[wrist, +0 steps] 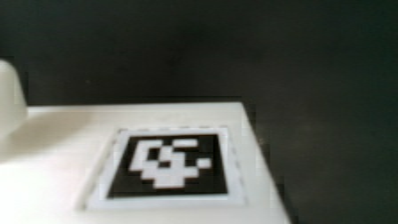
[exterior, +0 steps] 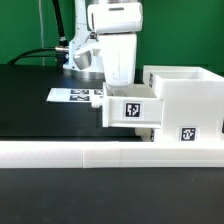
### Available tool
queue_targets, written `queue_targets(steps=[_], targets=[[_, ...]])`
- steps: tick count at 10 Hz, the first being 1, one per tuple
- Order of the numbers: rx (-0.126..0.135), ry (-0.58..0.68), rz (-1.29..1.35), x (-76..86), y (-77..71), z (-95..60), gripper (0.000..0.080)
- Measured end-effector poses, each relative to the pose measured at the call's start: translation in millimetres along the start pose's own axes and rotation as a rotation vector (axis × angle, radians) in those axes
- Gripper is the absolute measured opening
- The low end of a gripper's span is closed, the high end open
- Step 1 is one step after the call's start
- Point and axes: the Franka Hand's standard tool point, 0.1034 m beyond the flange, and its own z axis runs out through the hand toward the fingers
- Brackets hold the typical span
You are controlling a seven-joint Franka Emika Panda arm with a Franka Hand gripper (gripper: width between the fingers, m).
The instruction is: Assemble drawer
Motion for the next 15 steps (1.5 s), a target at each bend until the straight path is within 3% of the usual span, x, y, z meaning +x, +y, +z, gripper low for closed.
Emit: queue_targets(steps=[11, 15], targets=[[-0.007, -0.009, -0.006, 0.0, 3.0, 0.2, 0.0042], [0.004, -0.011, -0.010, 0.0, 1.5, 0.1, 0.0042]])
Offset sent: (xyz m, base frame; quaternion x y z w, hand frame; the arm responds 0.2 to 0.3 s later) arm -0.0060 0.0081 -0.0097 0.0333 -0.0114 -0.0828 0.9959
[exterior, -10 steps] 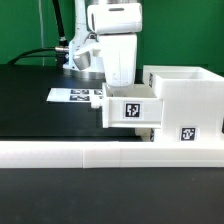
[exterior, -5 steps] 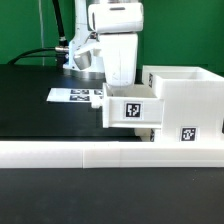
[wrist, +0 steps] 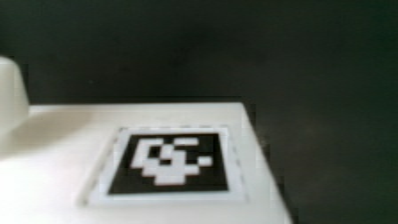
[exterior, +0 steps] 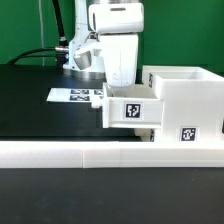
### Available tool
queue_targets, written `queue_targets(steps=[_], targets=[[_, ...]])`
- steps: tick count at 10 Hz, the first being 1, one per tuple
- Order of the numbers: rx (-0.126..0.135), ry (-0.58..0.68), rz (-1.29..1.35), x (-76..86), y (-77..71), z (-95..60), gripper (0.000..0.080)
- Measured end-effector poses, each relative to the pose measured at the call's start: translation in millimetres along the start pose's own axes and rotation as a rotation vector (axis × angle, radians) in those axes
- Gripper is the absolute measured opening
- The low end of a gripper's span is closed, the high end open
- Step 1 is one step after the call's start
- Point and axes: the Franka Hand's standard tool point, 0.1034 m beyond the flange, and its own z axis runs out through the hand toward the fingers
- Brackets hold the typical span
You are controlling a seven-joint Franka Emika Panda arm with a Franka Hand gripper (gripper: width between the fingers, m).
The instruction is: Assemble drawer
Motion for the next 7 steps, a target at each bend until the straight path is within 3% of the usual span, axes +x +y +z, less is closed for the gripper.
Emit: queue_targets(steps=[1, 2, 7], targets=[[0.000, 0.000, 0.000, 0.0, 0.0, 0.0, 0.0042], [0.031, -0.004, 0.000, -0.6, -1.5, -0.7, 0.0042], [0.030, -0.008, 0.002, -1.2, 0.2, -0.7, 0.0042]])
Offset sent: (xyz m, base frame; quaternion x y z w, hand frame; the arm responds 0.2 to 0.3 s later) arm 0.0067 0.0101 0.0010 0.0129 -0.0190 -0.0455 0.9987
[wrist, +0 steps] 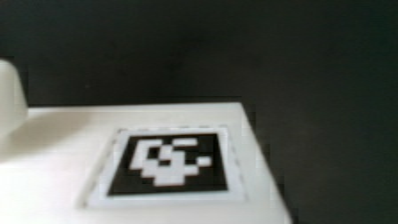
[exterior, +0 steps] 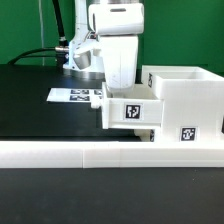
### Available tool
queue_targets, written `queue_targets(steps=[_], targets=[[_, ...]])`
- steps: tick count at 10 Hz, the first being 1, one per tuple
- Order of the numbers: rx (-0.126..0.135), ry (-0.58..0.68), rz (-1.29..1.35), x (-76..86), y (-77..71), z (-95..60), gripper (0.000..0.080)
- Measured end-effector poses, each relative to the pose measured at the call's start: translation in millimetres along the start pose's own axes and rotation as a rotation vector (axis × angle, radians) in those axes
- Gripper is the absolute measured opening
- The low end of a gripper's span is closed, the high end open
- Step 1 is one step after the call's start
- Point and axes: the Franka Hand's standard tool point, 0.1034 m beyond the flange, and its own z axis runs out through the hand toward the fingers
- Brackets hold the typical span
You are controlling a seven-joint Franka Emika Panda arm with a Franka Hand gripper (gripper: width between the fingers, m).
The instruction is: Assemble drawer
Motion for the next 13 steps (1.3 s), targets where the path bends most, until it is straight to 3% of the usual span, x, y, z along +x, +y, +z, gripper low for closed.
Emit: queue_targets(steps=[9, 11, 12, 13], targets=[[-0.021, -0.002, -0.024, -2.7, 2.5, 0.2, 0.0042], [-0.021, -0.002, -0.023, -3.1, 2.5, 0.2, 0.0042], [-0.005, -0.005, -0.029, -3.7, 1.6, -0.1, 0.0042], [-0.005, -0.007, -0.047, -3.0, 1.9, 0.4, 0.0042]])
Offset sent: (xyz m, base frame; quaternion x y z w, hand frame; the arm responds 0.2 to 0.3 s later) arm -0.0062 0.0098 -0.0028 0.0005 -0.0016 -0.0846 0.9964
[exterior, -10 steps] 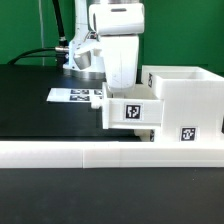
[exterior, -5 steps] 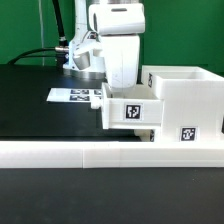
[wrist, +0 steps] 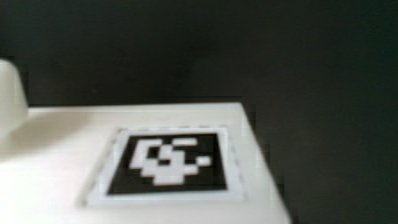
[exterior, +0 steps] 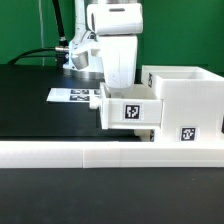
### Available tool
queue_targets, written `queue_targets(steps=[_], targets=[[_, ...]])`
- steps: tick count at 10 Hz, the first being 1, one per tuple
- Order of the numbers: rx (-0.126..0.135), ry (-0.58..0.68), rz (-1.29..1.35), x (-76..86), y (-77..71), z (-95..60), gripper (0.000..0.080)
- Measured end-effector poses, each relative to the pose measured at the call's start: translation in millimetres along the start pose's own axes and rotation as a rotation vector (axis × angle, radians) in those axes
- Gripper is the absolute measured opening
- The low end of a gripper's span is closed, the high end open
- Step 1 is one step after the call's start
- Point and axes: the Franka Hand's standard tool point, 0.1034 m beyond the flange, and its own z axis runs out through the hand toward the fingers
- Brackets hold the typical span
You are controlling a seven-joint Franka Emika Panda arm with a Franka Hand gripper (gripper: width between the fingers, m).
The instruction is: Assemble drawer
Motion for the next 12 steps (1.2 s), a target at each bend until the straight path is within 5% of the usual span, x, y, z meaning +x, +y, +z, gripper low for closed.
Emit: queue_targets(steps=[12], targets=[[0.001, -0.025, -0.038, -3.3, 1.3, -0.8, 0.0044]])
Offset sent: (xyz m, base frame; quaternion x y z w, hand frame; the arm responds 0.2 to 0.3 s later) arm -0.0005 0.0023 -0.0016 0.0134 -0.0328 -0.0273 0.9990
